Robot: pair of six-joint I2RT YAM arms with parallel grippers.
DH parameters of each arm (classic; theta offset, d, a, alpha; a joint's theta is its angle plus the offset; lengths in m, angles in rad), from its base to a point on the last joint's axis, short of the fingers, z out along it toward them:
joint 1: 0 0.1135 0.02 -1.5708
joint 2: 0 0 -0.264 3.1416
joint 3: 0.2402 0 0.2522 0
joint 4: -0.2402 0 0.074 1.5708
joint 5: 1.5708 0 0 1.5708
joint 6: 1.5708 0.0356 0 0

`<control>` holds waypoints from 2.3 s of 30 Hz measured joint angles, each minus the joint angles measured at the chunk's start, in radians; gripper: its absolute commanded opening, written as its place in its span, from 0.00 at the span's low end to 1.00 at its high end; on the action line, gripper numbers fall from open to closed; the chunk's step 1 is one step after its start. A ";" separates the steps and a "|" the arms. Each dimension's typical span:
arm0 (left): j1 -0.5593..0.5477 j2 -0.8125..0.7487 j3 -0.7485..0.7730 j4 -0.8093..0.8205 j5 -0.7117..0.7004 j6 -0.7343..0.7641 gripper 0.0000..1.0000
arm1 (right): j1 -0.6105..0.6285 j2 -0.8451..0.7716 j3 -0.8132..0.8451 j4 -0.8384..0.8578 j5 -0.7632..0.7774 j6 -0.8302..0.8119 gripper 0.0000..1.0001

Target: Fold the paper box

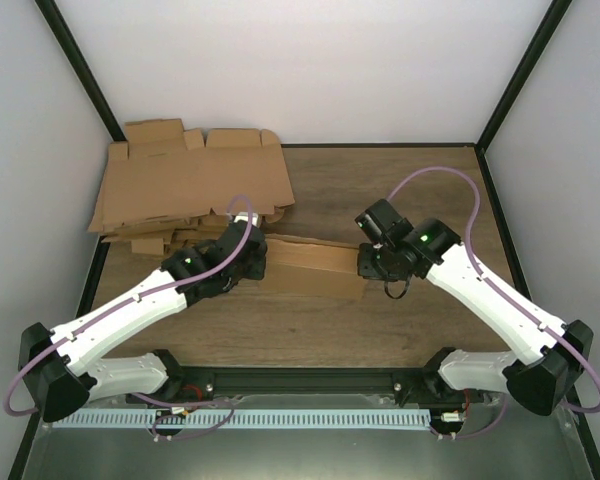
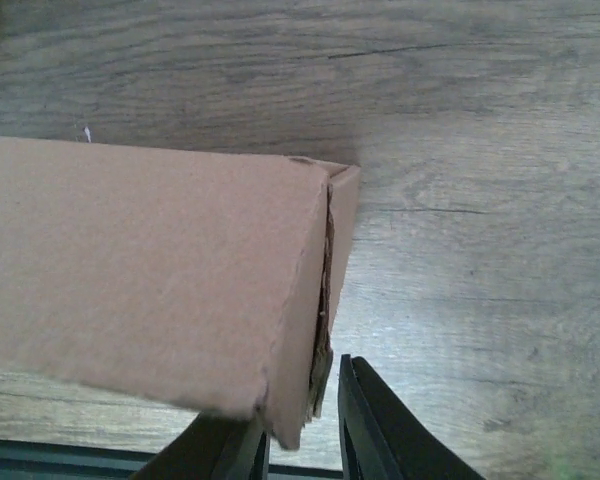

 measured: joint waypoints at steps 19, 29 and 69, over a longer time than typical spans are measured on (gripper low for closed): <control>-0.005 0.015 0.024 -0.019 0.023 0.001 0.06 | 0.003 0.043 0.143 -0.116 0.057 0.007 0.01; -0.005 0.015 0.024 -0.020 0.026 0.001 0.06 | 0.003 -0.022 0.041 -0.051 0.034 0.008 0.01; 0.021 -0.001 0.155 -0.144 0.109 0.011 0.35 | 0.005 -0.058 -0.052 0.013 0.004 0.004 0.01</control>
